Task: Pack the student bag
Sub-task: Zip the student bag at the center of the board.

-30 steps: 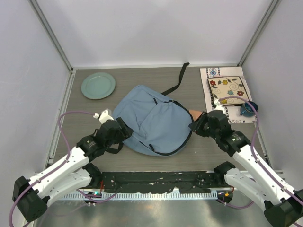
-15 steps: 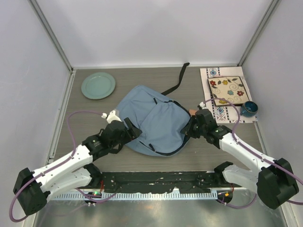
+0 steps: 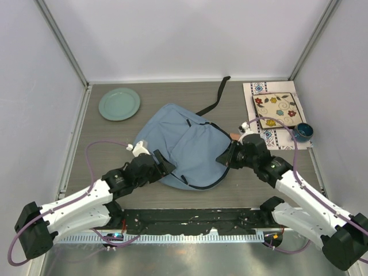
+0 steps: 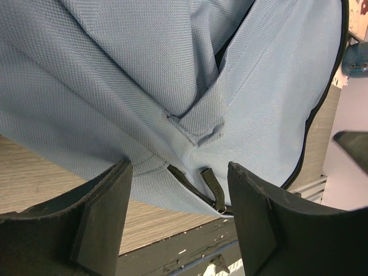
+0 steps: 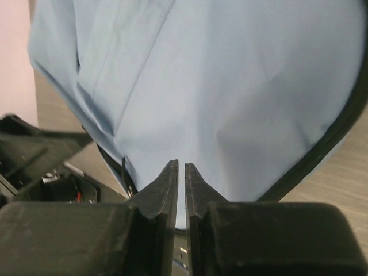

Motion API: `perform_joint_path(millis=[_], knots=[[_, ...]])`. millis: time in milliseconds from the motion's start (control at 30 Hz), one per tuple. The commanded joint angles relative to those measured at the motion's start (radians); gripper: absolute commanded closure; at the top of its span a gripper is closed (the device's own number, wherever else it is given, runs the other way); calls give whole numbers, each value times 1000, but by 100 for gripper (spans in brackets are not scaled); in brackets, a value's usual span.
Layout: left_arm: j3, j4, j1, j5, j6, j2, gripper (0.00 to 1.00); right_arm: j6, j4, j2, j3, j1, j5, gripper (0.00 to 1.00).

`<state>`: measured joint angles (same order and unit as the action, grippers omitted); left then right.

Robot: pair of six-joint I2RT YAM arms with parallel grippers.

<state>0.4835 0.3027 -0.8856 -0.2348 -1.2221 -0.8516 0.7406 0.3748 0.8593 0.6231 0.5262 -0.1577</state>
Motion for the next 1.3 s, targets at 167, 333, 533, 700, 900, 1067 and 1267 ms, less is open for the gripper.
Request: perform_joint_path(millis=[167, 333, 533, 700, 900, 1067, 1267], knots=[[84, 41, -9, -5, 21, 2, 28, 2, 12, 113, -48, 87, 75, 86], [86, 72, -29, -3, 4, 2, 27, -30, -113, 253, -13, 87, 124, 87], [57, 69, -73, -17, -42, 0, 27, -40, -238, 317, 20, 86, 153, 87], [37, 36, -107, -31, -68, -9, 26, -43, -263, 342, 24, 86, 139, 87], [-5, -65, -113, -26, -94, -47, 24, -69, -166, 140, -3, 89, 98, 76], [-45, -146, -116, -61, -126, -95, 23, -80, -73, 53, 10, 93, -37, 64], [-60, -175, -116, -101, -134, -121, 26, -43, -85, 64, -6, 169, -72, 61]])
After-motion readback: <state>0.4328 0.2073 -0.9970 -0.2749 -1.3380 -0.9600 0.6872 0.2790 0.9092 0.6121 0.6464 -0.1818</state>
